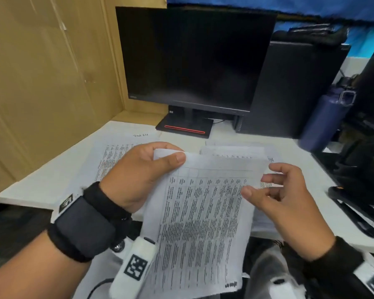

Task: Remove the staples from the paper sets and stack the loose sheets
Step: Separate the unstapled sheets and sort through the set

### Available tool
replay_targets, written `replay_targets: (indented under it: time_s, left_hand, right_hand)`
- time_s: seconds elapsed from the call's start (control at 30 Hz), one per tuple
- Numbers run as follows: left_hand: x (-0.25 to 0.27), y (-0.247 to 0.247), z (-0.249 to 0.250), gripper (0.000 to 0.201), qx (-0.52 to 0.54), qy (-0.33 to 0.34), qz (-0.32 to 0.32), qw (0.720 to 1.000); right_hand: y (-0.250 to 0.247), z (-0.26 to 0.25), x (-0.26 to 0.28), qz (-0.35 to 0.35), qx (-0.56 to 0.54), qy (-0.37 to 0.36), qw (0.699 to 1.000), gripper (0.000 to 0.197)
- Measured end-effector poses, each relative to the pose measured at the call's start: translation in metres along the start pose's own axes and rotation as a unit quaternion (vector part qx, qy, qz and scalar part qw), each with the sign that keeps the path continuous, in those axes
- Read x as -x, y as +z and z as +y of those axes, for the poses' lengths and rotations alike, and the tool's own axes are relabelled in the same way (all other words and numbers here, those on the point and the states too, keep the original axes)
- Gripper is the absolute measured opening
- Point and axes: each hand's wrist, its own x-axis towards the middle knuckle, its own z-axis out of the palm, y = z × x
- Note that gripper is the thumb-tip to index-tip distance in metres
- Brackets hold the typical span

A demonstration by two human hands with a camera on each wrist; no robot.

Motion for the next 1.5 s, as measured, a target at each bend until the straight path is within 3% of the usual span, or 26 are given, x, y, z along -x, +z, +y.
replay_targets:
  time_s: [0.13,0.27,0.33,0.43,0.57,0.63,0.77,0.83,0.93,1.0,1.07,1.13,1.23,1.3,1.43,1.5]
  left_hand:
    - [-0.001,0.011,-0.006,0.036,0.081,-0.053,0.004,0.995]
    - [-0.001,0.015,-0.008,0.062,0.096,-0.069,-0.002,0.993]
    - [-0.002,0.017,-0.01,0.049,0.079,-0.06,0.022,0.995]
    - [-0.003,0.02,-0.009,0.015,-0.031,-0.021,0.071,0.997]
    - [-0.003,0.022,-0.01,0.011,-0.185,0.015,0.125,0.975]
    - [-0.002,0.024,-0.01,0.01,-0.201,0.017,0.124,0.972]
    - [0.005,0.026,-0.003,0.009,-0.176,0.047,0.087,0.979]
    - [0.008,0.027,0.0,0.009,-0.217,0.115,0.101,0.964]
    - [0.014,0.029,0.004,0.007,-0.327,0.253,0.118,0.903]
    - [0.02,0.032,0.002,0.008,-0.402,0.349,0.089,0.842]
    - [0.026,0.037,-0.004,0.015,-0.437,0.415,0.049,0.797]
    - [0.03,0.042,-0.01,0.017,-0.443,0.454,0.031,0.772]
    - [0.033,0.047,-0.015,0.014,-0.43,0.466,0.011,0.773]
    - [0.035,0.049,-0.016,0.008,-0.418,0.454,0.01,0.787]
    - [0.036,0.054,-0.015,0.023,-0.396,0.429,0.037,0.811]
    - [0.037,0.056,-0.017,0.015,-0.392,0.424,0.036,0.816]
  right_hand:
    - [-0.001,0.01,-0.011,-0.015,-0.099,0.046,0.994,0.1]
    - [-0.009,0.015,-0.017,-0.048,-0.228,0.109,0.966,0.101]
    - [-0.012,0.014,-0.017,-0.088,-0.272,0.117,0.951,0.093]
    - [-0.017,0.008,-0.018,-0.075,-0.254,0.073,0.961,0.082]
    - [-0.019,-0.001,-0.014,-0.061,-0.241,0.031,0.968,0.079]
    - [-0.018,-0.007,-0.009,-0.043,-0.217,0.013,0.975,0.068]
    - [-0.022,-0.024,-0.003,0.009,-0.129,-0.038,0.991,0.012]
    - [-0.028,-0.028,-0.001,0.003,-0.072,-0.073,0.995,0.014]
    - [-0.034,-0.031,0.003,0.003,0.146,-0.131,0.981,0.031]
    - [-0.032,-0.037,0.012,0.045,0.306,-0.208,0.928,0.049]
    - [-0.024,-0.042,0.023,0.057,0.345,-0.292,0.89,0.056]
    - [-0.012,-0.045,0.033,0.056,0.343,-0.35,0.87,0.042]
    - [0.002,-0.041,0.04,0.054,0.305,-0.401,0.862,0.014]
    - [0.007,-0.037,0.041,0.071,0.286,-0.41,0.863,0.012]
    - [0.007,-0.034,0.041,0.101,0.282,-0.428,0.853,0.012]
    - [0.008,-0.033,0.041,0.105,0.291,-0.428,0.849,0.013]
